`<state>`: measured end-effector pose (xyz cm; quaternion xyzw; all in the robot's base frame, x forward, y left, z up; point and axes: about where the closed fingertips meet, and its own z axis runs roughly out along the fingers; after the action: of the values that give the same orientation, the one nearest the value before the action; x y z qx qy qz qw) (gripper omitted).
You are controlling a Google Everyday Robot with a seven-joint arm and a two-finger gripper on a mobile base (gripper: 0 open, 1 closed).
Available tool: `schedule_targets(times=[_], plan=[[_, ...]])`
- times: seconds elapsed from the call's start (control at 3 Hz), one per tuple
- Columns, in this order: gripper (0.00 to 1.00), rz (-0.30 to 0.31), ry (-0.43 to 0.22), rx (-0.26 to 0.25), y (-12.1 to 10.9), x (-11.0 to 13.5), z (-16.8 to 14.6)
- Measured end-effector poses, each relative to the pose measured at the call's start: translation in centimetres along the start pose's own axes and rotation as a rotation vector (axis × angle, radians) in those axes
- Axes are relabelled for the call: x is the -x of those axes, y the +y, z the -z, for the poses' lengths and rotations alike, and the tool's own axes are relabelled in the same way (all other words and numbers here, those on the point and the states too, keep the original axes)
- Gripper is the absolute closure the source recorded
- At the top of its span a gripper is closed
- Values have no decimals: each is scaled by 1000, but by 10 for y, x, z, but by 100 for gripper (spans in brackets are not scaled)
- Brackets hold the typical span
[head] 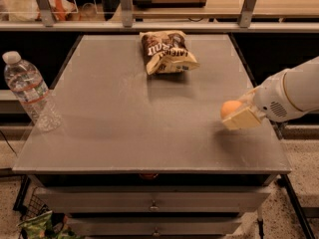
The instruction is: Move orange near brown chip bag
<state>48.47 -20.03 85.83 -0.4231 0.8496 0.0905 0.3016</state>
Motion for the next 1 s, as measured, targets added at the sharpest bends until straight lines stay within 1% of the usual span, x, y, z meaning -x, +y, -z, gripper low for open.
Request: schedule_targets(times=[0.33, 0.67, 1.0], plan=[[100, -58, -37, -15, -29, 13, -19], [100, -74, -81, -5, -49, 38, -41], [100, -52, -124, 8, -66, 73, -63]])
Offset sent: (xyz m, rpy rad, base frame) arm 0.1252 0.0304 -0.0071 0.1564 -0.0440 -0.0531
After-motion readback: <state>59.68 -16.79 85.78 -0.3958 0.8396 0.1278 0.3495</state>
